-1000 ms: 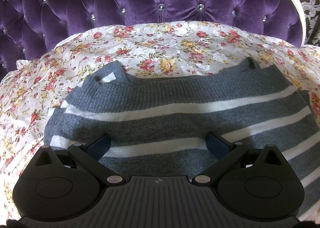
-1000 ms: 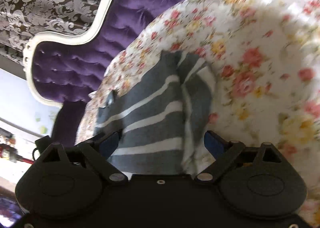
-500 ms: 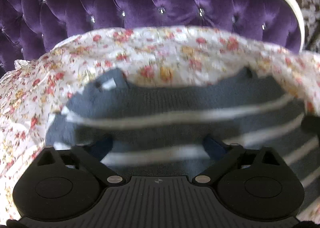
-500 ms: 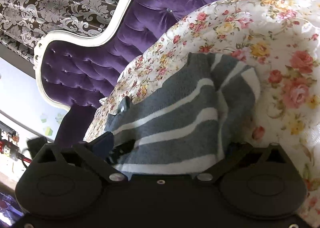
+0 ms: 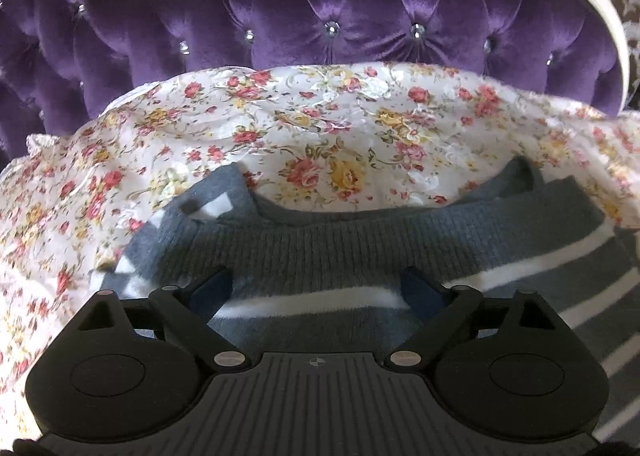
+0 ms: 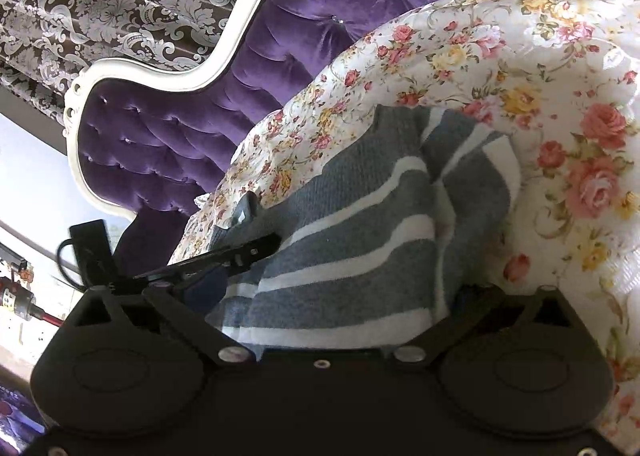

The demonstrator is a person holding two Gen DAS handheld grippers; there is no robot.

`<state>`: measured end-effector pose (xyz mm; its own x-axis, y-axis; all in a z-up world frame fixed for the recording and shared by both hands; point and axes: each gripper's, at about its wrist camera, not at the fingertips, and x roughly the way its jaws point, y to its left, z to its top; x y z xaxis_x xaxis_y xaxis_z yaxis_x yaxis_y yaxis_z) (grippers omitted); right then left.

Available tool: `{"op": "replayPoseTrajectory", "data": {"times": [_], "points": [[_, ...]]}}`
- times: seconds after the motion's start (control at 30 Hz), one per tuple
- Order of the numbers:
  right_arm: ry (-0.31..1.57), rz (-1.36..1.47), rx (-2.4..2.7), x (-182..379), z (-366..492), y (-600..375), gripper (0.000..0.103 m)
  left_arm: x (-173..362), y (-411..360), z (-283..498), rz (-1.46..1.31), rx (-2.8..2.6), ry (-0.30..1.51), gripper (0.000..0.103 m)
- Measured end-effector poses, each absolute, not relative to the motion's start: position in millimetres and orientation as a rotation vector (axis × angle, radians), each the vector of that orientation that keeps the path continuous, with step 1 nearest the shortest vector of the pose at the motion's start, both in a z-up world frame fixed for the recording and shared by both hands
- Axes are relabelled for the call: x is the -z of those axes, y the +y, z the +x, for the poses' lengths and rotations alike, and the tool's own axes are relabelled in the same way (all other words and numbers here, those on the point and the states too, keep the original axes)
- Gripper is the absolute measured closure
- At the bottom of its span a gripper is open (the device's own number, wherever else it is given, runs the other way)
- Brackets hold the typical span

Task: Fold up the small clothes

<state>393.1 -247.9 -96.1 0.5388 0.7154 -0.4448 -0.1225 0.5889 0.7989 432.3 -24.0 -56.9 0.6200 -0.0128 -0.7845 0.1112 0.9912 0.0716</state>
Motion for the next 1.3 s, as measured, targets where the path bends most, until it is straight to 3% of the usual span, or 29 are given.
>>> {"op": "replayPoseTrajectory", "data": {"times": [0.37,0.6,0.67,0.73,0.77,0.83,1.07,1.3], "points": [[0.875,0.695,-0.529,88,385,-236,0.001,42,-1,332,0.207,-0.014,0.87,0.01],[0.871,0.597,-0.535,85,381,-228,0.0,39,37,293,0.105,0.044,0.876,0.01],[0.865,0.607,-0.5,85,380,-231,0.009,39,48,292,0.099,0.023,0.862,0.01],[0.862,0.583,-0.449,85,378,-231,0.041,39,58,293,0.077,0.007,0.857,0.01],[0.863,0.565,-0.428,85,377,-232,0.047,39,64,295,0.059,0.001,0.858,0.01],[0.857,0.549,-0.397,88,376,-233,0.071,38,77,297,0.014,-0.006,0.866,0.011],[0.821,0.505,-0.331,72,365,-222,0.078,30,114,298,-0.049,-0.051,0.875,0.011],[0.809,0.342,-0.267,15,368,-180,0.079,21,142,295,-0.129,-0.076,0.886,0.011]]}}
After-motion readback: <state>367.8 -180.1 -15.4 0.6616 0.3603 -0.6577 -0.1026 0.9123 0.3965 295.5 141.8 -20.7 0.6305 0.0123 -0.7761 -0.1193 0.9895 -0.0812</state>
